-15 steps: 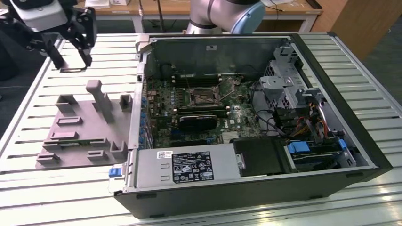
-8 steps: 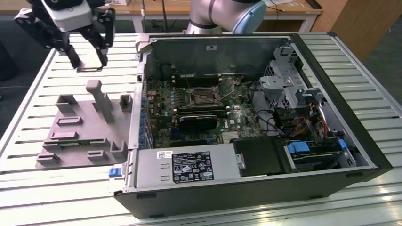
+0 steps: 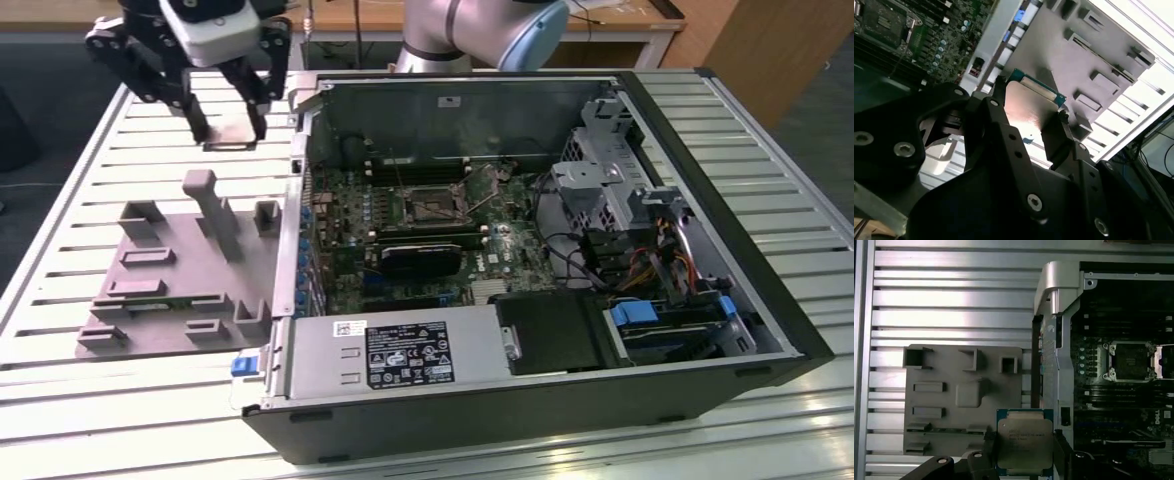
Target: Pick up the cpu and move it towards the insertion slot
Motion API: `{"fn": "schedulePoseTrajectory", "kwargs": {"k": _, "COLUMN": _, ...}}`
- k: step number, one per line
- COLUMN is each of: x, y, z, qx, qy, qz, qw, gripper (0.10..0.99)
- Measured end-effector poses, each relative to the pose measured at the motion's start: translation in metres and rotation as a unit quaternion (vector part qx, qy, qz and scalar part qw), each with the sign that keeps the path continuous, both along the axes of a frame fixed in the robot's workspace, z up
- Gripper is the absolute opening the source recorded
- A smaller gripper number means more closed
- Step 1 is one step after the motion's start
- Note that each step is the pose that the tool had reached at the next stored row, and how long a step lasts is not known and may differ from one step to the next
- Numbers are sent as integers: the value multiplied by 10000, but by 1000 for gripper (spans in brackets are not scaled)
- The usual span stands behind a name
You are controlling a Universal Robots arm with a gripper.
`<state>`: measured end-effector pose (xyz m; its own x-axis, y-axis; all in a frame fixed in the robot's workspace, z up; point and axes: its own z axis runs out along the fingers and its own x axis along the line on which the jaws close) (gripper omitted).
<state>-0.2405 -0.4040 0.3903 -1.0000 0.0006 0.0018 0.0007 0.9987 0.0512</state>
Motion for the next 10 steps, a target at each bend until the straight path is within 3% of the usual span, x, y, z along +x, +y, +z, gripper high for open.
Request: {"fn": "schedulePoseTrajectory", "kwargs": {"k": 10, "x": 454, "y": 0, "z": 0, "qx": 0, "qy": 69, "qz": 0, "qw": 10000, "gripper": 537}}
